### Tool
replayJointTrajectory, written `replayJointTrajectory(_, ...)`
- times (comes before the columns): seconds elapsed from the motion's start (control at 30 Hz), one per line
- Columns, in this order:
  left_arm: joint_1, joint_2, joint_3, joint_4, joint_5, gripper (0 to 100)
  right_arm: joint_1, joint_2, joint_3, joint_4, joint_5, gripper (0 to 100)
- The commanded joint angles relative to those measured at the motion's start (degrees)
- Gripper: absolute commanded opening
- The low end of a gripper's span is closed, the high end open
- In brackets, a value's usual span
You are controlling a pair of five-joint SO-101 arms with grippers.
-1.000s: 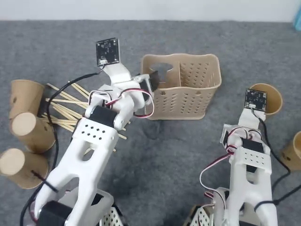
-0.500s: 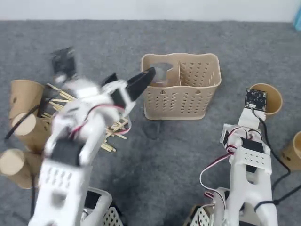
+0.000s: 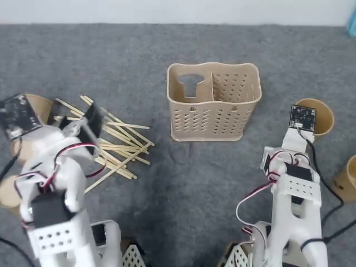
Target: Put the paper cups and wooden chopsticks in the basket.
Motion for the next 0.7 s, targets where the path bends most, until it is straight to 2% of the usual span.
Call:
replayJointTrajectory(0.0, -4.4, -0.7, 8.57, -3.78, -6.15, 9, 0.75, -6.2, -4.4, 4.09, 3.87, 0.9)
replayJointTrajectory(0.17, -6.77, -0.7, 20.18, -10.02, -11.34, 6, 0.66, -16.92, -14.68, 19.21, 9.41, 0.9)
replayJointTrajectory(0.27, -6.77, -0.79, 24.48, -11.78, -11.96, 6, 0.66, -19.47, -27.34, 29.93, 10.99, 2.4)
replayJointTrajectory(0.33, -6.51, -0.79, 27.21, -12.66, -11.96, 6, 0.48, -18.07, -37.63, 36.62, 10.81, 7.3)
replayJointTrajectory(0.43, -5.27, -0.7, 32.31, -15.3, -12.13, 6, -0.04, -12.18, -53.89, 45.32, 10.64, 13.1)
replayJointTrajectory(0.57, -3.25, -1.49, 33.19, -15.91, -12.22, 6, -3.47, 2.59, -77.71, 55.78, 10.55, 13.2)
replayJointTrajectory(0.67, -2.73, -2.02, 33.27, -14.33, -15.21, 6, -6.9, 16.4, -96.79, 63.43, 6.95, 13.3)
